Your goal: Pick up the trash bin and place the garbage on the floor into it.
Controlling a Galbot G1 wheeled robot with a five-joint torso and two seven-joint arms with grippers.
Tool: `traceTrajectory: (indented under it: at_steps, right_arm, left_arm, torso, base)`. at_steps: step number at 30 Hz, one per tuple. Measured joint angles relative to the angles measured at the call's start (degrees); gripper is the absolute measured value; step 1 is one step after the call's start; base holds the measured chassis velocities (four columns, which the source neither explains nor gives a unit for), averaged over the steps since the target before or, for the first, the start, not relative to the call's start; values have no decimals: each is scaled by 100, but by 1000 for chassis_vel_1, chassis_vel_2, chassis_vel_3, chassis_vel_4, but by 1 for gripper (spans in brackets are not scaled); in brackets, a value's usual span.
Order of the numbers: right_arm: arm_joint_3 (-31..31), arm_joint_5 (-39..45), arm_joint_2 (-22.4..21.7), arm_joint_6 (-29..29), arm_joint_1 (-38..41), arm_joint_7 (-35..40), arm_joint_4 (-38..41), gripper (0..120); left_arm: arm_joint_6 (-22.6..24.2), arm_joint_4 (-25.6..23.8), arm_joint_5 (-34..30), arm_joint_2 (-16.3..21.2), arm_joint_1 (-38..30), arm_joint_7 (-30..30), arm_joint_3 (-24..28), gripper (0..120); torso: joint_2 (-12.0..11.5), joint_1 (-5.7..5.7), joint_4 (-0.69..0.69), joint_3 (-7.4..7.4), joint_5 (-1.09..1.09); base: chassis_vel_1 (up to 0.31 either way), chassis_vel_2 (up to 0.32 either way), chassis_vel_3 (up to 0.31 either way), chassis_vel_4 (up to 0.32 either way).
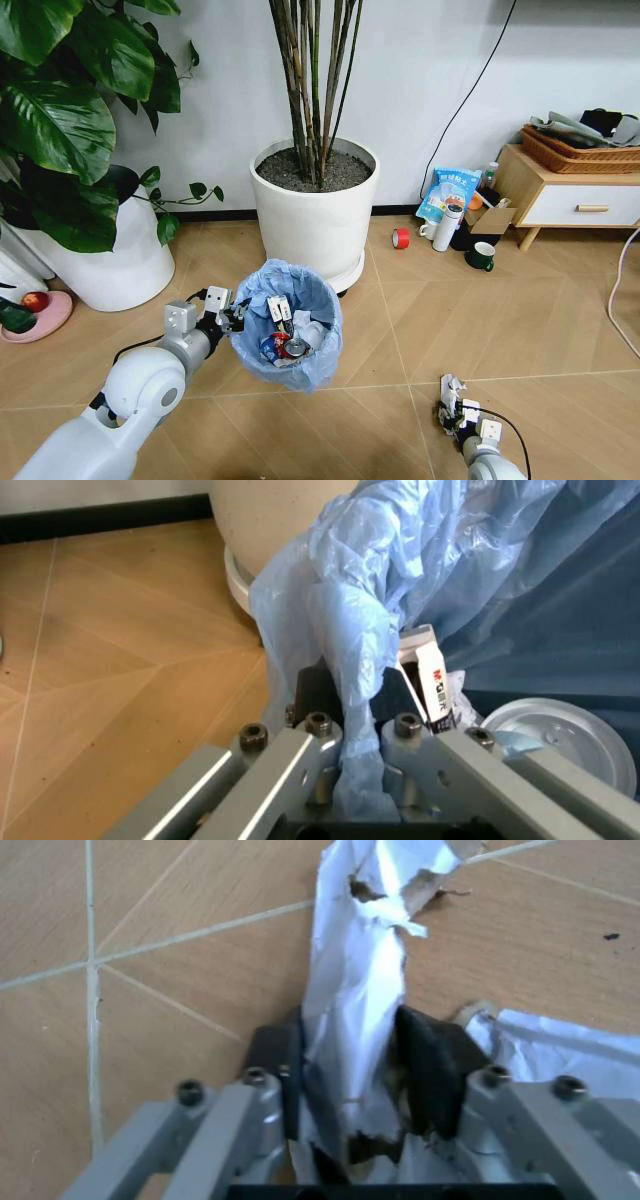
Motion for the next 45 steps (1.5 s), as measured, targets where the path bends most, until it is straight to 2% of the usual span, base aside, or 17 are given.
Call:
traceTrajectory:
  at_steps: [2,5,6,8,16,19,20,21,23,24,27,28,31,37,40,43,45]
  right_arm:
    - [8,-3,19,20,3,0,-12,25]
    - [93,-2,44,37,-9,8,67,10]
    - [93,-2,44,37,-9,8,67,10]
    - [219,-3,-17,55,-24,14,291,0]
    - [663,-266,-434,178,-156,-18,1383,0]
    - [760,-164,-783,85,-212,-7,2365,0]
    - [760,-164,-783,85,-212,-7,2365,0]
    - [753,-80,-906,17,-203,34,2745,0]
    - [629,138,-1152,-135,-134,188,3367,0]
    - [629,138,-1152,-135,-134,188,3367,0]
    - [212,560,-1562,-337,173,483,4254,0]
    - [212,560,-1562,-337,173,483,4254,0]
    - [-349,1186,-1924,-501,711,685,4970,0]
    - [-992,1807,-2246,-598,1329,675,5534,0]
    - [-1271,2132,-2433,-589,1607,462,5779,0]
    - [-1396,2212,-2478,-532,1706,365,5796,0]
    - [-1762,2235,-2521,-339,1950,23,5722,0]
  left_arm:
    - [0,-4,-3,3,5,-1,0,0]
    - [-1,-13,-5,11,22,-8,0,0]
    - [-1,-13,-5,11,22,-8,0,0]
    - [0,-24,-6,6,37,-9,5,0]
    - [0,-31,-6,-24,63,-15,17,0]
    - [0,-28,-3,-41,71,-17,24,0]
    - [0,-28,-3,-41,71,-17,24,0]
    - [0,-27,-1,-48,74,-16,30,0]
    - [1,-24,8,-62,85,-18,50,0]
    - [1,-24,8,-62,85,-18,50,0]
    - [2,-31,13,-67,88,-23,60,0]
    - [2,-31,13,-67,88,-23,60,0]
    - [3,-37,13,-65,80,-29,80,0]
    - [9,-15,16,-76,43,-29,142,0]
    - [18,40,23,-117,-27,-26,231,0]
    - [19,49,32,-139,-29,-23,246,0]
    - [21,53,39,-191,-8,-23,252,0]
  torso:
    - [0,0,0,0,1]
    - [-1,0,1,1,11]
    - [-1,0,1,1,11]
    - [-1,0,1,1,7]
    - [-1,1,-1,1,5]
    - [-1,1,0,1,4]
    - [-1,1,0,1,4]
    - [0,0,1,0,4]
    - [-1,1,0,1,4]
    - [-1,1,0,1,4]
    - [-1,1,1,1,3]
    - [-1,1,1,1,3]
    - [-1,1,1,1,3]
    - [-1,1,2,1,3]
    - [-1,1,-2,1,3]
    - [-1,1,-1,1,3]
    - [-1,1,0,1,3]
  base:
    - [0,0,0,0]
    - [0,0,0,0]
    - [0,0,0,0]
    - [0,0,0,0]
    - [0,0,0,0]
    - [0,0,0,0]
    - [0,0,0,0]
    - [0,0,0,0]
    - [0,0,0,0]
    - [0,0,0,0]
    - [0,0,0,0]
    - [0,0,0,0]
    - [0,0,0,0]
    - [0,0,0,0]
    - [0,0,0,0]
    - [0,0,0,0]
    - [0,0,0,0]
